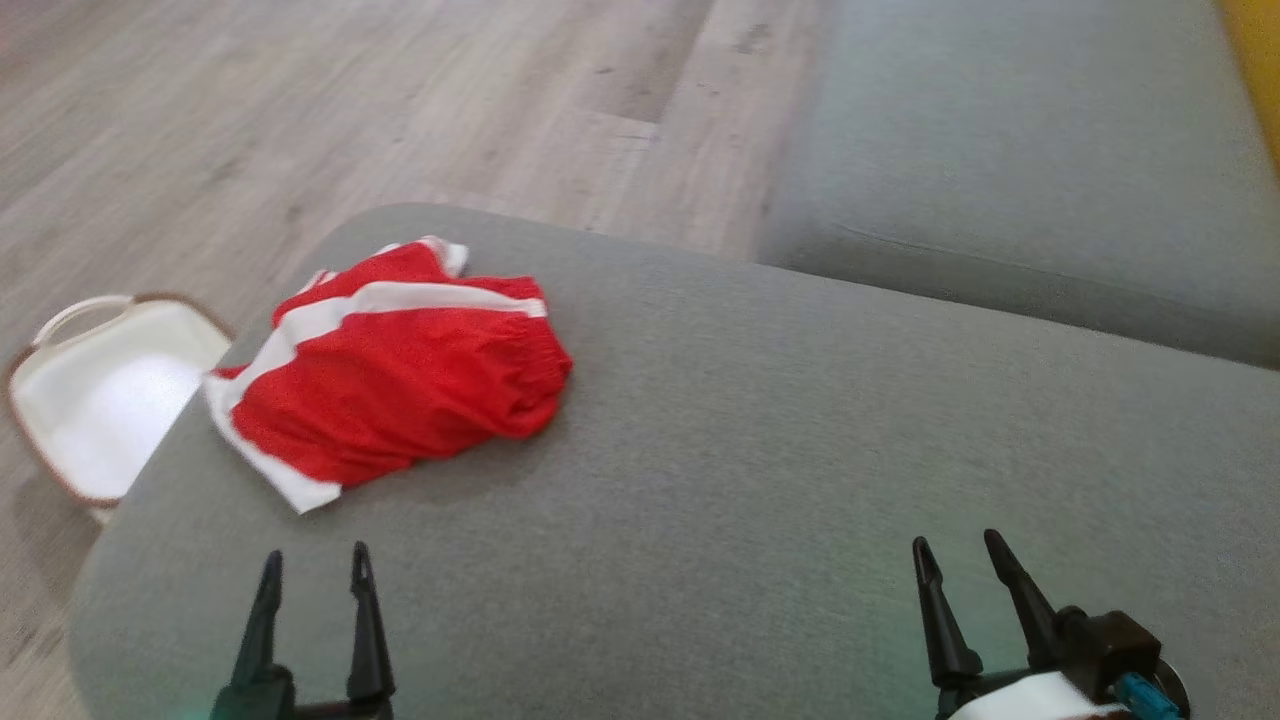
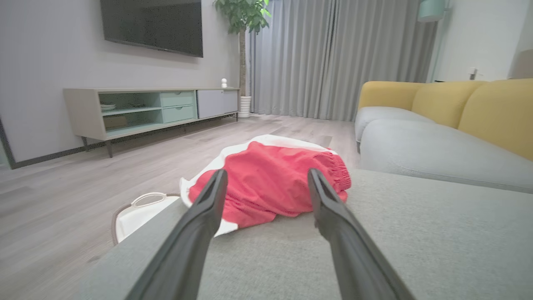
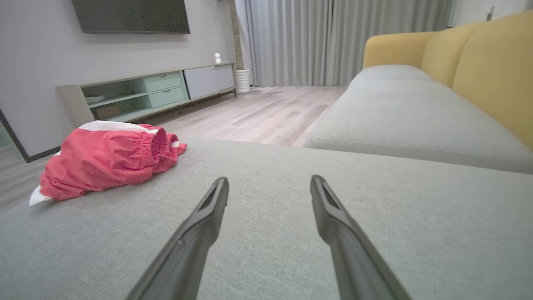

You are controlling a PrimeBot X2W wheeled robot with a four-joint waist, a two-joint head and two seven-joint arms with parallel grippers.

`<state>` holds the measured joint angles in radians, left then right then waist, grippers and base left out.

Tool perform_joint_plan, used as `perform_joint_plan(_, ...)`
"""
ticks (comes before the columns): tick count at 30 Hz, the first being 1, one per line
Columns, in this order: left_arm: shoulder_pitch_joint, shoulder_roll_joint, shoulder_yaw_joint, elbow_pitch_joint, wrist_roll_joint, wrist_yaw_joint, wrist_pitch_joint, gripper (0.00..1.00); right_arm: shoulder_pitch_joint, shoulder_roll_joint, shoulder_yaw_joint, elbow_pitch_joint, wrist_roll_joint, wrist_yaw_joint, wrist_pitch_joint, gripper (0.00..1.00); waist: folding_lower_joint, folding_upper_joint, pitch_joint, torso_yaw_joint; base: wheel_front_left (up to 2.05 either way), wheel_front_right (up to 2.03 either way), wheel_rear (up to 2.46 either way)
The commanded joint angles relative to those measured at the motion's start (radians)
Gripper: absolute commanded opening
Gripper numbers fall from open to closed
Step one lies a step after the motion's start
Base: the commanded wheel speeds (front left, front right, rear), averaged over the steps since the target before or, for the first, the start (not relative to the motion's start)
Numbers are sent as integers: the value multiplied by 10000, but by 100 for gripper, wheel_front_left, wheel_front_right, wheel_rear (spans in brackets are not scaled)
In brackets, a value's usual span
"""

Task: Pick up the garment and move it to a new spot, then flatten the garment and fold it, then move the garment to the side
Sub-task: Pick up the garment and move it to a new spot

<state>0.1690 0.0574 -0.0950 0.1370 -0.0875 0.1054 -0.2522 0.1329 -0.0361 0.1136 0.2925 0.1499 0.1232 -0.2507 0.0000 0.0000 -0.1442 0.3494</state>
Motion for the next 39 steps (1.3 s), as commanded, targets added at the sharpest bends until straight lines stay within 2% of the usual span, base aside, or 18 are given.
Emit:
perform_joint_plan(1, -351, -53, 389, -398, 58, 4, -95, 100, -468, -141, 255, -346, 57, 75, -111, 100, 0, 0, 48, 369, 0, 0, 0)
perform_joint_plan(16, -407, 36, 1032, -889, 741, 372, -95, 100, -810, -141, 376, -244, -85, 75, -111, 100, 0, 0, 429, 789, 0, 0, 0)
perform_joint_plan(21, -1071, 238, 1093, -1070, 693, 199, -95, 100, -617, -141, 218, -270, -202, 75, -111, 100, 0, 0, 678, 876, 0, 0, 0)
perform_joint_plan(25, -2428, 752, 929, -1242, 781, -300, -95, 100, -689, -141, 86, -286, -621, 75, -111, 100, 0, 0, 1342, 819, 0, 0, 0)
perform_joint_plan(31, -4537, 1277, 751, -565, 527, -1113, 277, 100, -1026, -145, -17, -476, -1358, 75, -111, 100, 0, 0, 2471, 744, 0, 0, 0)
perform_joint_plan(35, -6531, 1440, 576, 358, 195, -1651, 1077, 100, -1337, -480, -45, -628, -1602, 75, -111, 100, 0, 0, 3271, 709, 0, 0, 0)
perform_joint_plan(39, -8376, 1604, 374, 1909, -70, -1977, 1868, 100, -1620, -949, 14, -926, -1702, 75, -111, 100, 0, 0, 4135, 587, 0, 0, 0)
